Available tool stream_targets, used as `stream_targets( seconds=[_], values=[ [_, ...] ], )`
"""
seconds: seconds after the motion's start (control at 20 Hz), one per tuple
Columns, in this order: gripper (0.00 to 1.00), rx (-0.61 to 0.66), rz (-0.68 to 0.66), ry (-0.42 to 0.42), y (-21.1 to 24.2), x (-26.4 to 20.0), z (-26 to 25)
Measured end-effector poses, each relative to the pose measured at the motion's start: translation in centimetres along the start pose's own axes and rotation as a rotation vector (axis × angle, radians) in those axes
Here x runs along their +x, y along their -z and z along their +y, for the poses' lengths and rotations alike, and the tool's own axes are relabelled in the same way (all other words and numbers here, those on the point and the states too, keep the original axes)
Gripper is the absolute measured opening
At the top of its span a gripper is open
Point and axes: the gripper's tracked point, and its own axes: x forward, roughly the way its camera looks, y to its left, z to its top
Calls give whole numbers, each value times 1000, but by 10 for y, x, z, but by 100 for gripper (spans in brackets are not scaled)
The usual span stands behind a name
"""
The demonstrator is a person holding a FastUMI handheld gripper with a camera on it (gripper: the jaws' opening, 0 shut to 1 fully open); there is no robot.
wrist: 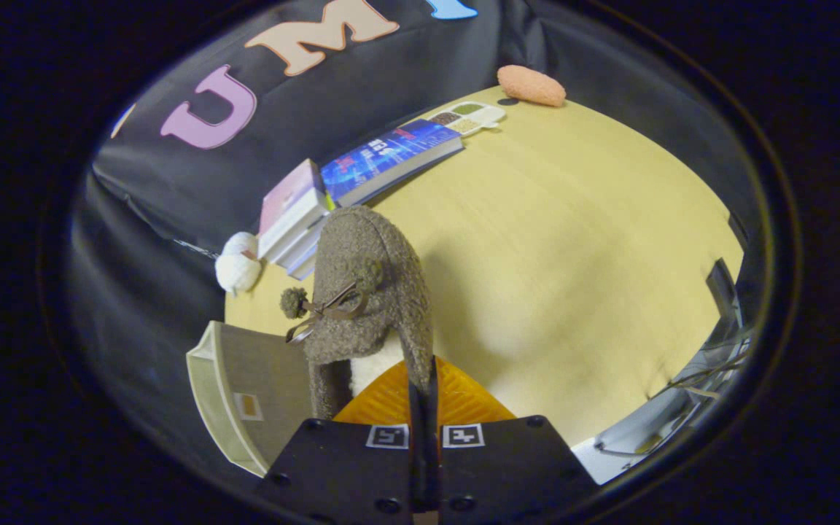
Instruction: Open the storage box then place both shoes into the box .Put the left shoe in first, then the right shoe, with the right side of both shoes facing outward in a uniform manner.
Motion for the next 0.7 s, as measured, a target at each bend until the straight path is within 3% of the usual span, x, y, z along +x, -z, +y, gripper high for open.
stream_targets(
  seconds=[0.5, 0.7],
  values=[
    [3, -34, 9, -223, 56, -64, 167],
    [3, -93, 69, -226, 88, -58, 196]
  ],
)
